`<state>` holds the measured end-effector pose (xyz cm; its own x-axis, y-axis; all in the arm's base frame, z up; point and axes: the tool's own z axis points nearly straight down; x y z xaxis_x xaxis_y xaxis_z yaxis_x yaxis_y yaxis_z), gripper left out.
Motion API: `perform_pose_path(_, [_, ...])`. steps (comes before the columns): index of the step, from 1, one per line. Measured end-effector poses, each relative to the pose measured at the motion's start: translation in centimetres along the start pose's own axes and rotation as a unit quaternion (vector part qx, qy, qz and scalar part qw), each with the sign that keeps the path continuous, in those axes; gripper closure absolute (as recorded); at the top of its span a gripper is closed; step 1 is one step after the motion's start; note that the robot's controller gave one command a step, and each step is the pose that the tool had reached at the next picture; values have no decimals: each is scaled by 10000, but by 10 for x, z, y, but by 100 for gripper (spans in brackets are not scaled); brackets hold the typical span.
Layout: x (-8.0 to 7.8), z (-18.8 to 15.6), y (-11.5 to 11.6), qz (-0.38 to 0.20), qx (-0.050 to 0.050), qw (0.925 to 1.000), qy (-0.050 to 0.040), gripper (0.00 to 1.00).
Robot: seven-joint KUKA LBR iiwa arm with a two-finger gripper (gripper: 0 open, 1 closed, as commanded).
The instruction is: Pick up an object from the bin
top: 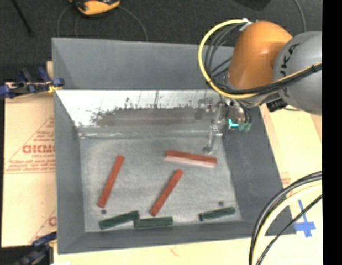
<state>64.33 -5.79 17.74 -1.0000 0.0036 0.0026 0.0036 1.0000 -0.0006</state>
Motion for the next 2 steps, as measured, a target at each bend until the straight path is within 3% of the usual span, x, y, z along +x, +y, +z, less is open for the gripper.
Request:
perform_pose_path(1, [-2,-5,0,-4,5,10000,-41,0])
perform_pose_path(2, [14,47,27,98,-4,9999,-67,0])
